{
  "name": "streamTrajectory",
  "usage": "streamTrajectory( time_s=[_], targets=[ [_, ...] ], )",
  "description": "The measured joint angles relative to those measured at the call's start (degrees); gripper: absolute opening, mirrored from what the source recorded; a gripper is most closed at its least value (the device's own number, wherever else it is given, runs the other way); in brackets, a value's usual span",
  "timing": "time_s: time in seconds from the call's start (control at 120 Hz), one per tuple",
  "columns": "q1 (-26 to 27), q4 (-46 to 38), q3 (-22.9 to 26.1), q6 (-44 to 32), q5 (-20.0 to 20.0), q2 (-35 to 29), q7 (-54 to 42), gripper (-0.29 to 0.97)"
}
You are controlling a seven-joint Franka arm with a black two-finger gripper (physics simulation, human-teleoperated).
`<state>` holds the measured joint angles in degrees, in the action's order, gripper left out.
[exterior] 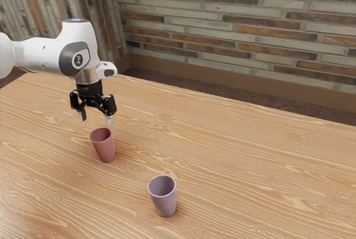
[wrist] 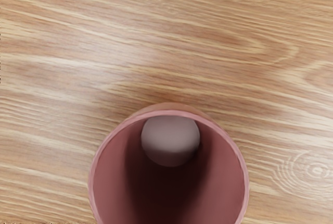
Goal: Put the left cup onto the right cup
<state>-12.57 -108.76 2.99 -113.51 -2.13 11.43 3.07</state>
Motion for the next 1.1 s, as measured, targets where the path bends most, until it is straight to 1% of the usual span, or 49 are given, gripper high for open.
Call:
streamTrajectory(
  time_s=[0.383, 1.1],
  targets=[
    [-2.0, -0.1, 0.0, -0.6, -0.5, 0.6, 3.3, 0.68],
    [-3.5, -0.1, 0.0, -2.4, -0.7, 3.1, 5.7, 0.68]
  ],
)
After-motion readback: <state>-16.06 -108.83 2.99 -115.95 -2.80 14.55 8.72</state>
